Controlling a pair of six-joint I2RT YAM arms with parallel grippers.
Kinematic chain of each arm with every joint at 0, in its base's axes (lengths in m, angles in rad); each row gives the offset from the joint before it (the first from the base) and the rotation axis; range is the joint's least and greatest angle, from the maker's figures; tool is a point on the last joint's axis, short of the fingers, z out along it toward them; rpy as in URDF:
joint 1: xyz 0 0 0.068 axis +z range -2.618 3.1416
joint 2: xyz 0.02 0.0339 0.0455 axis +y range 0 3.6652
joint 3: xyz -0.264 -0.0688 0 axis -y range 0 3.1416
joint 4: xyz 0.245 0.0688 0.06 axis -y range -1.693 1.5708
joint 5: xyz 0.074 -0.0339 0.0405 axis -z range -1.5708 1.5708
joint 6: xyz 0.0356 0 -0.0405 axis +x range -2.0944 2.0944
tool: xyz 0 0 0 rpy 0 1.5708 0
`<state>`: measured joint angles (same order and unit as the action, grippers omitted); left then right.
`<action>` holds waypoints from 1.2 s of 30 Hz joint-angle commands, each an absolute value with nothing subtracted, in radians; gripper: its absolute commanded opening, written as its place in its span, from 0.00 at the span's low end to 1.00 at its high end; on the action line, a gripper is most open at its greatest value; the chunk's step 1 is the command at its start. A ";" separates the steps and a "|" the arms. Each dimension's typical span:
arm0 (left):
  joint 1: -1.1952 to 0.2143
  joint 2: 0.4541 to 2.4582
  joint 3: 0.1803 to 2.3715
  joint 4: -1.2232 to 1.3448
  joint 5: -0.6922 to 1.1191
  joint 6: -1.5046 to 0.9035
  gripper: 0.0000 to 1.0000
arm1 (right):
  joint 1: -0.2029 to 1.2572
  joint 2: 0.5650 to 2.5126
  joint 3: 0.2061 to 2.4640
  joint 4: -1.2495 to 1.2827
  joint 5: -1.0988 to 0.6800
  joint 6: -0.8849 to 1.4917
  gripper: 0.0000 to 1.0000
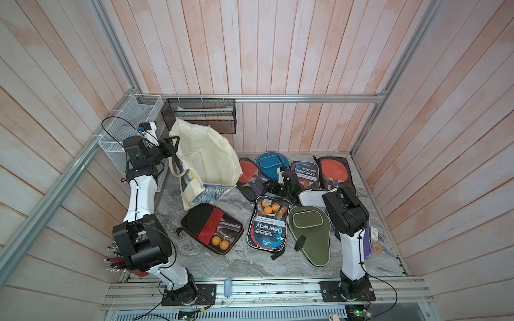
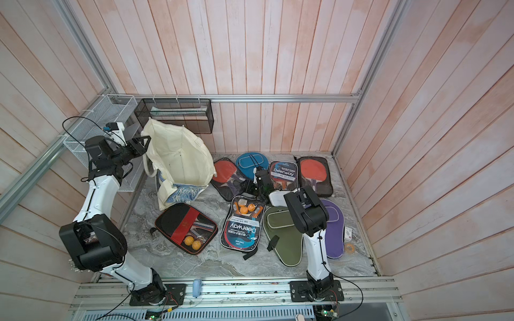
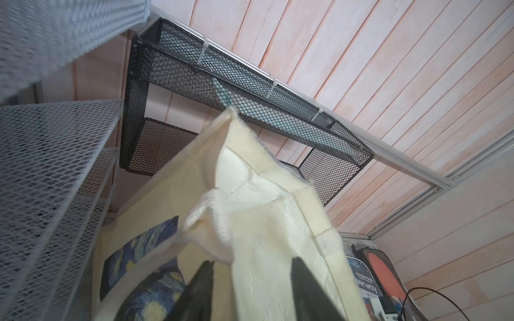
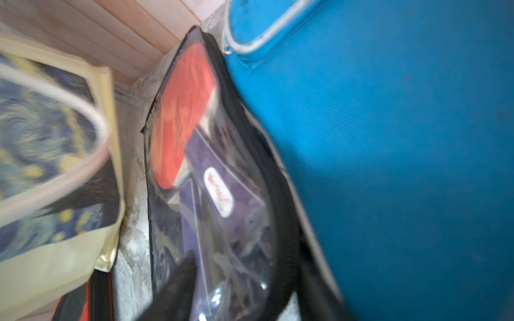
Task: Remove the ping pong set from the canvas bag
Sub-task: Move the ping pong set to the center of the board.
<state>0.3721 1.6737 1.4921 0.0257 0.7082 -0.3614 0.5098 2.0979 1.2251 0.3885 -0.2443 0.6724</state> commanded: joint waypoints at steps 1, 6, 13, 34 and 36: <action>0.381 1.678 1.527 0.047 0.705 -0.394 1.00 | 0.528 2.008 1.294 0.302 -0.207 0.529 0.74; 0.381 1.650 1.573 0.050 0.687 -0.398 1.00 | 0.531 1.950 1.332 0.235 -0.197 0.436 0.82; 0.381 1.539 1.586 0.042 0.702 -0.401 1.00 | 0.517 1.973 1.378 0.164 -0.201 0.393 0.83; 0.348 1.120 1.179 -0.139 0.620 -0.322 1.00 | 0.593 2.245 1.550 0.066 -0.299 0.357 0.83; 0.327 1.113 1.172 -0.156 0.607 -0.307 1.00 | 0.616 2.248 1.547 0.066 -0.300 0.357 0.83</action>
<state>0.3500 1.1450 1.1717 -0.1444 0.6189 -0.3431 0.5781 2.2425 1.5635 0.0742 -0.2684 0.3660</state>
